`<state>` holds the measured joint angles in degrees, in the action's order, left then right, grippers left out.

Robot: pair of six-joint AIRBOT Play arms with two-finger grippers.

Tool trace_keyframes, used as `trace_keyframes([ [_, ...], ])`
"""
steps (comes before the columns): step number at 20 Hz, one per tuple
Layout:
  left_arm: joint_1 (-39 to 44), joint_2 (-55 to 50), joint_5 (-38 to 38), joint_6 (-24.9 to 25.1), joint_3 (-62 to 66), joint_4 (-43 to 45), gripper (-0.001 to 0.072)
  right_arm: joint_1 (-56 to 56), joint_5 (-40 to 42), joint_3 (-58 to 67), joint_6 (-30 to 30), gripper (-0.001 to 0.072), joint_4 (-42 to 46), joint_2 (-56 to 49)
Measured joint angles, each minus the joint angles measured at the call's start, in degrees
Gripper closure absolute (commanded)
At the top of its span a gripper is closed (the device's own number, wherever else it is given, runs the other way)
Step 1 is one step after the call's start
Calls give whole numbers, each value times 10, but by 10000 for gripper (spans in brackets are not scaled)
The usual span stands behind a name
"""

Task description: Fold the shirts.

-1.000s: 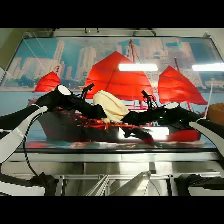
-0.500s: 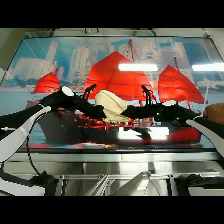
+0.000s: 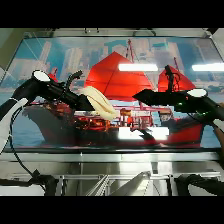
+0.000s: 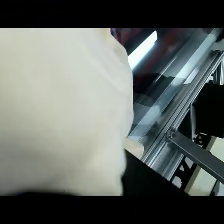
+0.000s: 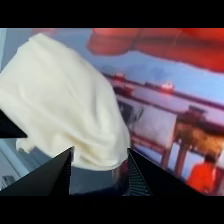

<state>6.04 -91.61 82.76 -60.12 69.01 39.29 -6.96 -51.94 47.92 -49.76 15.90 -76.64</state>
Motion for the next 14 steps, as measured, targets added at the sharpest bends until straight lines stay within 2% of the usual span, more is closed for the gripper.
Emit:
trace_keyframes([
  [1,-1,-5,3,0,-9,0,466,-12,-3,-2,-4,315,9,-7],
  [2,-2,-13,6,1,-20,2,466,-27,-5,-5,-12,247,15,-18],
  [3,-2,-20,9,2,-30,5,466,-42,-5,-6,-15,134,17,-31],
  [7,-10,-42,14,3,-73,38,466,-105,7,-8,-17,126,-13,-95],
  [12,-39,-50,3,7,-83,55,465,-134,43,-4,26,132,-91,-149],
  [13,-46,-50,6,7,-78,55,451,-136,50,1,33,132,-105,-153],
  [14,-53,-50,12,7,-74,56,378,-137,55,7,39,132,-114,-156],
])
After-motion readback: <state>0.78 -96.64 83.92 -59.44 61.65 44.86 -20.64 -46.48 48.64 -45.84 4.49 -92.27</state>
